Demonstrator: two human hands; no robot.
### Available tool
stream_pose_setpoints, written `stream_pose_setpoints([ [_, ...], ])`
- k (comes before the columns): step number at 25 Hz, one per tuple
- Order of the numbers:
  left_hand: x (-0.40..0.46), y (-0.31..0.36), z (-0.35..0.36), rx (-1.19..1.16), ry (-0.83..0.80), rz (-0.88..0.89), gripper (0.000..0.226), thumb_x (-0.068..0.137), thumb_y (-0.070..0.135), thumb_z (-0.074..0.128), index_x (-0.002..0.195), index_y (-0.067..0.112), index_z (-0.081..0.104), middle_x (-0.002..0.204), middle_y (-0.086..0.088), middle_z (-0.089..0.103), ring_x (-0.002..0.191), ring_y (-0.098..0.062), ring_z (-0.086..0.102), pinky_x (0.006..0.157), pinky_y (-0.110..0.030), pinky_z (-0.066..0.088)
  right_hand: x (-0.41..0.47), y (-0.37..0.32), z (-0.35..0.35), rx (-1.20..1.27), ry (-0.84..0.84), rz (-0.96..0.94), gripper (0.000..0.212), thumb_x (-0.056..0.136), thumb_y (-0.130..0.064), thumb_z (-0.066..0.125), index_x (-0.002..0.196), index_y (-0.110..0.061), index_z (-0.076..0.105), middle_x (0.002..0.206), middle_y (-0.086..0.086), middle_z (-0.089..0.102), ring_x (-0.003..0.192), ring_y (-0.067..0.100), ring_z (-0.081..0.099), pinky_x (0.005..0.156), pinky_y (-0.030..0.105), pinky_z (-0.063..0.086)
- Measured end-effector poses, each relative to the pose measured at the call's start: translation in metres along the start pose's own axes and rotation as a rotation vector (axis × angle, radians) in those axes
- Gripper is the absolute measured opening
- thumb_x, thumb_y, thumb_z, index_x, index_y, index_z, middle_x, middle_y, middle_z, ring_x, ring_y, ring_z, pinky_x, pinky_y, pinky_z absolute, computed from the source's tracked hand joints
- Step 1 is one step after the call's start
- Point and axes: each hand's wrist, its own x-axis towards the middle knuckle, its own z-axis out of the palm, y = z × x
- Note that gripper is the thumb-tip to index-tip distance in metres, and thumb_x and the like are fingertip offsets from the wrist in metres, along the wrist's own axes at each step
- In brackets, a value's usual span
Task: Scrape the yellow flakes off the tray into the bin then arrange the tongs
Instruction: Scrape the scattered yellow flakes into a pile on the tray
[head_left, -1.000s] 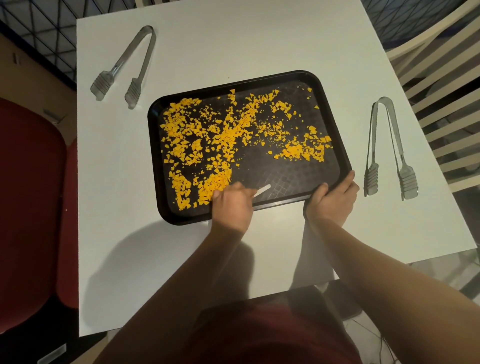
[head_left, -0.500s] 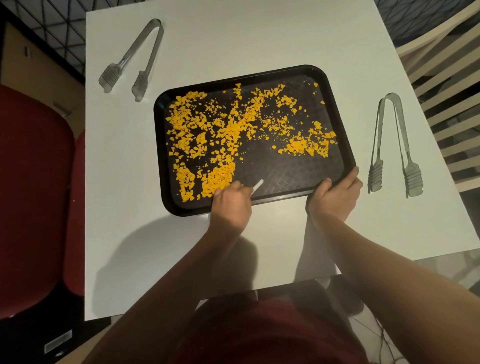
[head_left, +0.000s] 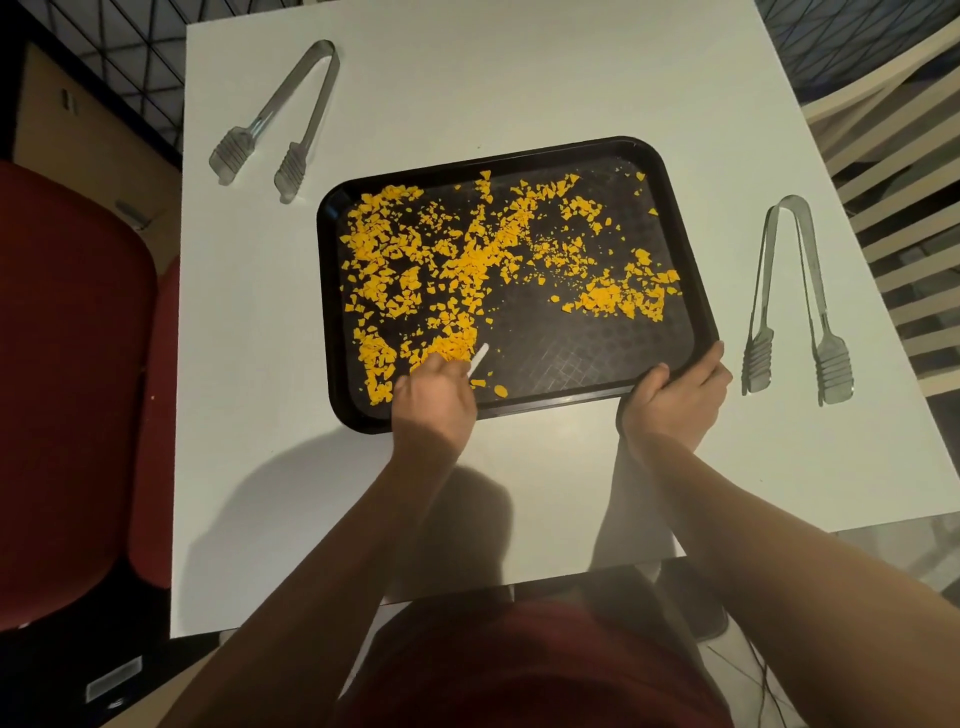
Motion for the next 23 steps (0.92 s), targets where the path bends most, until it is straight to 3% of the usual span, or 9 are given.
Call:
stream_pose_setpoints([
  [4, 0.041, -0.007, -0.017, -0.075, 0.173, 0.084, 0.024, 0.094, 0.013, 0.046, 0.11, 0.008, 0.063, 0.102, -0.014, 0.061, 0.092, -0.029, 0.055, 0.08, -0.038, 0.04, 0.0, 0.0, 0.0, -0.01, -0.003, 0.012, 0.062, 0.089, -0.023, 0.04, 0.144, -0.002, 0.02, 0.132, 0.021, 0.038, 0.114, 0.036, 0.043, 0.096, 0.041, 0.035],
  [6, 0.066, -0.011, -0.025, -0.146, 0.188, 0.08, 0.023, 0.095, 0.013, 0.043, 0.11, 0.007, 0.06, 0.107, -0.014, 0.057, 0.089, -0.026, 0.056, 0.075, -0.032, 0.042, 0.0, 0.0, 0.0, -0.005, 0.004, 0.007, 0.063, 0.088, -0.024, 0.04, 0.144, -0.002, 0.02, 0.132, 0.022, 0.038, 0.113, 0.036, 0.043, 0.096, 0.042, 0.035],
  [11, 0.114, -0.027, -0.028, -0.263, 0.048, 0.057, 0.022, 0.094, 0.011, 0.048, 0.108, 0.007, 0.064, 0.109, -0.013, 0.059, 0.096, -0.022, 0.054, 0.079, -0.023, 0.038, 0.0, 0.0, 0.002, 0.0, 0.027, 0.005, 0.067, 0.084, -0.028, 0.035, 0.143, -0.001, 0.021, 0.13, 0.023, 0.039, 0.112, 0.038, 0.042, 0.095, 0.042, 0.035],
  [14, 0.13, -0.025, -0.026, -0.353, -0.027, 0.086, 0.02, 0.091, 0.01, 0.055, 0.107, 0.007, 0.067, 0.107, -0.011, 0.064, 0.09, -0.011, 0.052, 0.078, -0.018, 0.039, 0.0, 0.0, 0.003, 0.001, 0.035, 0.005, 0.067, 0.083, -0.028, 0.035, 0.143, 0.0, 0.022, 0.129, 0.023, 0.04, 0.11, 0.04, 0.043, 0.092, 0.042, 0.035],
  [17, 0.139, -0.022, -0.023, -0.375, -0.054, 0.141, 0.019, 0.088, 0.007, 0.059, 0.104, 0.004, 0.069, 0.105, -0.011, 0.064, 0.09, -0.011, 0.053, 0.074, -0.01, 0.04, 0.0, 0.001, 0.003, -0.002, 0.039, -0.002, 0.066, 0.084, -0.027, 0.036, 0.142, 0.0, 0.022, 0.128, 0.024, 0.04, 0.109, 0.039, 0.043, 0.091, 0.04, 0.035],
  [23, 0.127, -0.039, -0.03, -0.31, -0.182, 0.243, 0.018, 0.085, 0.007, 0.062, 0.101, 0.003, 0.07, 0.1, -0.009, 0.066, 0.093, -0.018, 0.059, 0.081, -0.021, 0.045, 0.0, 0.001, 0.002, -0.011, 0.031, -0.004, 0.066, 0.084, -0.027, 0.037, 0.142, 0.0, 0.021, 0.128, 0.023, 0.04, 0.109, 0.039, 0.043, 0.092, 0.041, 0.036],
])
